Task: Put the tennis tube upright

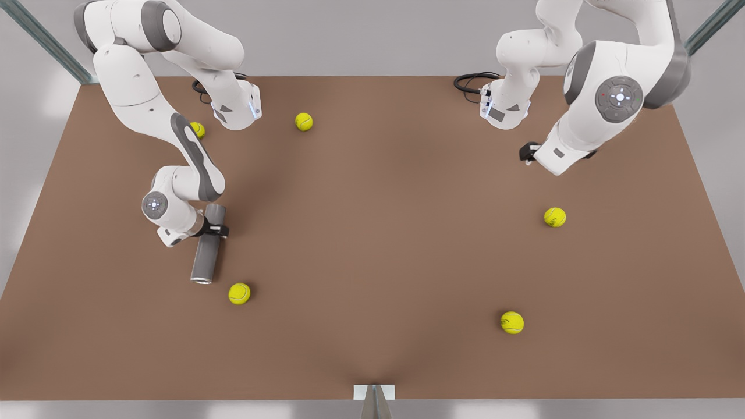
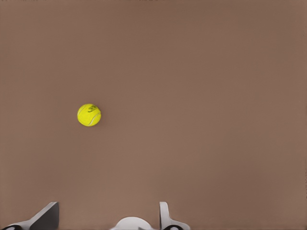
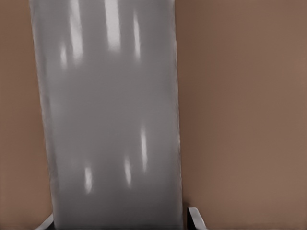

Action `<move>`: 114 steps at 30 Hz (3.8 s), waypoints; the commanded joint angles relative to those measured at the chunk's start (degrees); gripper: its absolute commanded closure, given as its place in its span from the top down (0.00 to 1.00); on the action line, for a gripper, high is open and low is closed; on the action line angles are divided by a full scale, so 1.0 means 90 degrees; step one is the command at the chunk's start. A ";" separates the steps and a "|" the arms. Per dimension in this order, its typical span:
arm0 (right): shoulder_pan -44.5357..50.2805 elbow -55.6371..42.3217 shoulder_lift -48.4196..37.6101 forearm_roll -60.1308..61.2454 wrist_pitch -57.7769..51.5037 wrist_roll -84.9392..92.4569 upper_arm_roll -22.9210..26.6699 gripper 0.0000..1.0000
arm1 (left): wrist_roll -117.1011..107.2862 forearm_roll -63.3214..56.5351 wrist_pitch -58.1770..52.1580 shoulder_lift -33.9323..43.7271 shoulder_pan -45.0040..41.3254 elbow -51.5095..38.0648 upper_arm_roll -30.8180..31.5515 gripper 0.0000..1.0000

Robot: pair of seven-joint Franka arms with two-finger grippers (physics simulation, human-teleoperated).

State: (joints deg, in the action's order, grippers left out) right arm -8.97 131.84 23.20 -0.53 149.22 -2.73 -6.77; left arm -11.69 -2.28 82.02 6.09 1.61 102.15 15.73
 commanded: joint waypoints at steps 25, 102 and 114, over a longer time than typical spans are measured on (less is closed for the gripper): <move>0.0000 0.0010 -0.0010 0.0000 -0.0008 0.0000 0.0000 0.76 | 0.0020 -0.0011 0.0085 -0.0003 0.0123 0.0017 0.0000 1.00; 0.6279 -0.4668 0.2412 -0.0117 -0.0301 0.5332 0.1201 0.87 | 0.0957 0.4550 0.1619 -0.2005 0.1696 0.0066 0.0146 0.99; 0.6514 -0.4482 0.1192 -0.0088 -0.2117 0.5108 0.1191 1.00 | 0.1611 0.5126 0.2126 -0.2873 0.1676 0.0046 0.0205 0.99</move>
State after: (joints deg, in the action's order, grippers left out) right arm 49.11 91.49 32.68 -1.32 128.30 42.97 3.95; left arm 3.42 41.17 101.29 -20.31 16.87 102.47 17.56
